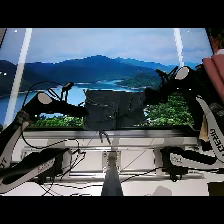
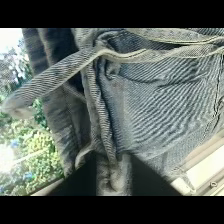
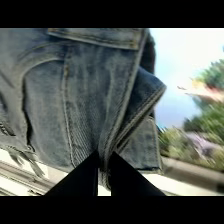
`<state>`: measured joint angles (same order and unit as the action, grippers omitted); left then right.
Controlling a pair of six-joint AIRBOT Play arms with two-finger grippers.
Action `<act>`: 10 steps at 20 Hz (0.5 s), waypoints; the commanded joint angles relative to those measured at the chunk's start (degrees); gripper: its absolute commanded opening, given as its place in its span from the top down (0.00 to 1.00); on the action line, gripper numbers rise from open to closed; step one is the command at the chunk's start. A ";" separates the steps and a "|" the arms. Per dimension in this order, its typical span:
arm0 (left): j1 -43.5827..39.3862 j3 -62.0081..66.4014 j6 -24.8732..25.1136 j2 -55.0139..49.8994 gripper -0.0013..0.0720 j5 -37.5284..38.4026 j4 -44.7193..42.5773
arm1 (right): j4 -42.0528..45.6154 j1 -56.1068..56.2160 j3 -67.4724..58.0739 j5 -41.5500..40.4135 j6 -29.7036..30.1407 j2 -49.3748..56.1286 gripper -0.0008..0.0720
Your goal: Fold the clothes and pants, and hang the long-sleeved shirts on hangers.
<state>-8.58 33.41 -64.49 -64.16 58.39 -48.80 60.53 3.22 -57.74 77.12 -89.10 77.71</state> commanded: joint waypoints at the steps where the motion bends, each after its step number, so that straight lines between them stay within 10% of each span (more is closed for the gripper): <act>1: 0.00 0.07 0.00 -0.04 0.91 -0.81 0.02 | -2.51 0.02 -1.16 -0.87 1.79 -0.17 0.93; 10: 4.09 11.52 1.07 -0.02 0.91 -0.74 0.00 | -9.57 0.02 -7.45 -1.81 9.05 -0.17 0.93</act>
<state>-6.74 38.83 -63.83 -64.20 57.76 -48.80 54.15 3.22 -61.76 76.20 -83.18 77.58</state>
